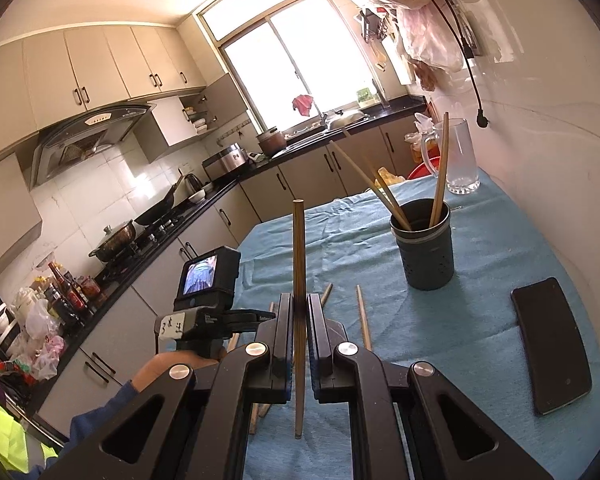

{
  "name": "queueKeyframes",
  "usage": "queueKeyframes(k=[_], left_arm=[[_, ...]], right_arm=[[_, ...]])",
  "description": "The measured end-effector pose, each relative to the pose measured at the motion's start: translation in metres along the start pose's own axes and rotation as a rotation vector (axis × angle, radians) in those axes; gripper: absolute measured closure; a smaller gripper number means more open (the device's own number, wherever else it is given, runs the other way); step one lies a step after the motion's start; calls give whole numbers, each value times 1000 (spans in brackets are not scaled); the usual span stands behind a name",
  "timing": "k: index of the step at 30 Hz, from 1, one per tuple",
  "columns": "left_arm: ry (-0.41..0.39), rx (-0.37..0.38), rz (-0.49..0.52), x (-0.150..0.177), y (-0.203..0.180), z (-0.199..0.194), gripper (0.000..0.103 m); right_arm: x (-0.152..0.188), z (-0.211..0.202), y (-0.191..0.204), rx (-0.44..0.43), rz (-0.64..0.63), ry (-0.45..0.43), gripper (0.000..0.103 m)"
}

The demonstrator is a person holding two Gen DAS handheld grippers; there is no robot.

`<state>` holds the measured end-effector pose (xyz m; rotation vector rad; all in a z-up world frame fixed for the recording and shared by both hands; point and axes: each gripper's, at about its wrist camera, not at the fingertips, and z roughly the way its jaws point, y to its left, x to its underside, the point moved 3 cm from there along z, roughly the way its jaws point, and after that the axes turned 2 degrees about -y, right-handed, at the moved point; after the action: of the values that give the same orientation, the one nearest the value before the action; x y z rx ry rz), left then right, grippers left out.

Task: Organize utensils
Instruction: 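Lift the right tool's chopstick toward the black cup while the left tool carries its own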

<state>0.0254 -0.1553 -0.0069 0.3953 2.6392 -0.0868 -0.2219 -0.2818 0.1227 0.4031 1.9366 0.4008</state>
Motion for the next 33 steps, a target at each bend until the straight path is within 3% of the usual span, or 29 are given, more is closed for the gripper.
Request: queueKeyframes(k=[4, 11, 16, 22, 33], left_arm=[[-53, 79, -23, 7, 2, -18, 97], [-263, 167, -26, 18, 11, -109, 97], [-367, 210, -35, 29, 16, -159, 97], [-427, 246, -19, 38, 17, -194, 97], [-451, 279, -21, 43, 14, -212, 97]], right_arm=[[1, -1, -6, 7, 14, -2, 96], [-4, -5, -7, 15, 18, -22, 96], [-4, -10, -1, 14, 8, -37, 96], [-5, -12, 2, 21, -9, -50, 96], [-6, -14, 1, 33, -3, -53, 96]])
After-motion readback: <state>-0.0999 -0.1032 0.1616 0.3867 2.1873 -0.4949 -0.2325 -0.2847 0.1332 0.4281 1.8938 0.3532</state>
